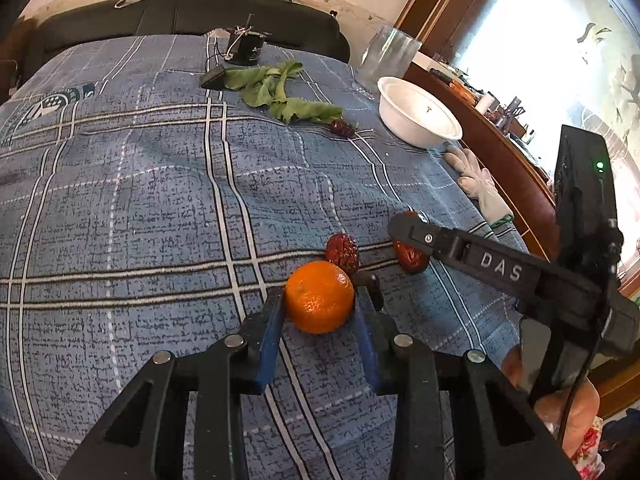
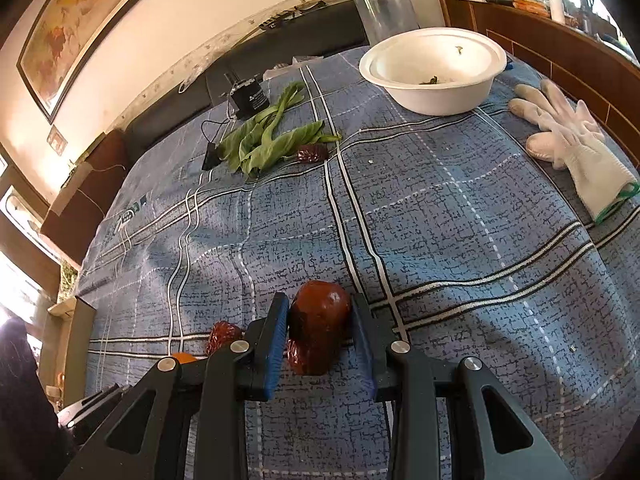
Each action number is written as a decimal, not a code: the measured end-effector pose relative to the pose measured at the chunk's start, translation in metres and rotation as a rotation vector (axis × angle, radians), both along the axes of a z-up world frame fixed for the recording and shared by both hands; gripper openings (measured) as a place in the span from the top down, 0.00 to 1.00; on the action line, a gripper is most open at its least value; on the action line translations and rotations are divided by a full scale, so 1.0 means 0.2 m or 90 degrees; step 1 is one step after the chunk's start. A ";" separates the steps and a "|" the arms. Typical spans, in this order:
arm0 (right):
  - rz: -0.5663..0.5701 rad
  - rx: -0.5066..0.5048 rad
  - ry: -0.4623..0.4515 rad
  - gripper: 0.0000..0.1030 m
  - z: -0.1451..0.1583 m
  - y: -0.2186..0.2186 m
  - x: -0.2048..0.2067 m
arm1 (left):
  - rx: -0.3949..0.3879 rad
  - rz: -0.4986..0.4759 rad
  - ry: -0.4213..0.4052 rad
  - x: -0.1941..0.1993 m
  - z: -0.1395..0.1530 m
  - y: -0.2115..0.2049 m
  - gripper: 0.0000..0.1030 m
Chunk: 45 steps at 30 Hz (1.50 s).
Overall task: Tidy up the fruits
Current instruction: 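Carry the orange and red date into the tray and release both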
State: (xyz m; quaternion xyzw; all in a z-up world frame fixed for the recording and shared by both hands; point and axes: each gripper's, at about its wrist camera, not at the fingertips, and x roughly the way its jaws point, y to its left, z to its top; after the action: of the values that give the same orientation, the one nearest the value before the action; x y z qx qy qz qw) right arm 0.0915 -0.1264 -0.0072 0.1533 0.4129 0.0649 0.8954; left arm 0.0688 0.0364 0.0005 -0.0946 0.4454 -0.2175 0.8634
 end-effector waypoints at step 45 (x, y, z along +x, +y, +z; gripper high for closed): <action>0.353 0.040 -0.046 0.67 0.35 1.31 -0.36 | 0.163 0.318 -0.007 -0.28 0.36 1.43 0.69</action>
State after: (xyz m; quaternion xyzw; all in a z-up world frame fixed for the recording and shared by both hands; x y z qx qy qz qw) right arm 0.0203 0.1349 0.0630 0.0598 0.4048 0.3258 0.8523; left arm 0.0129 0.3223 0.0730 -0.0902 0.4273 0.0592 0.8976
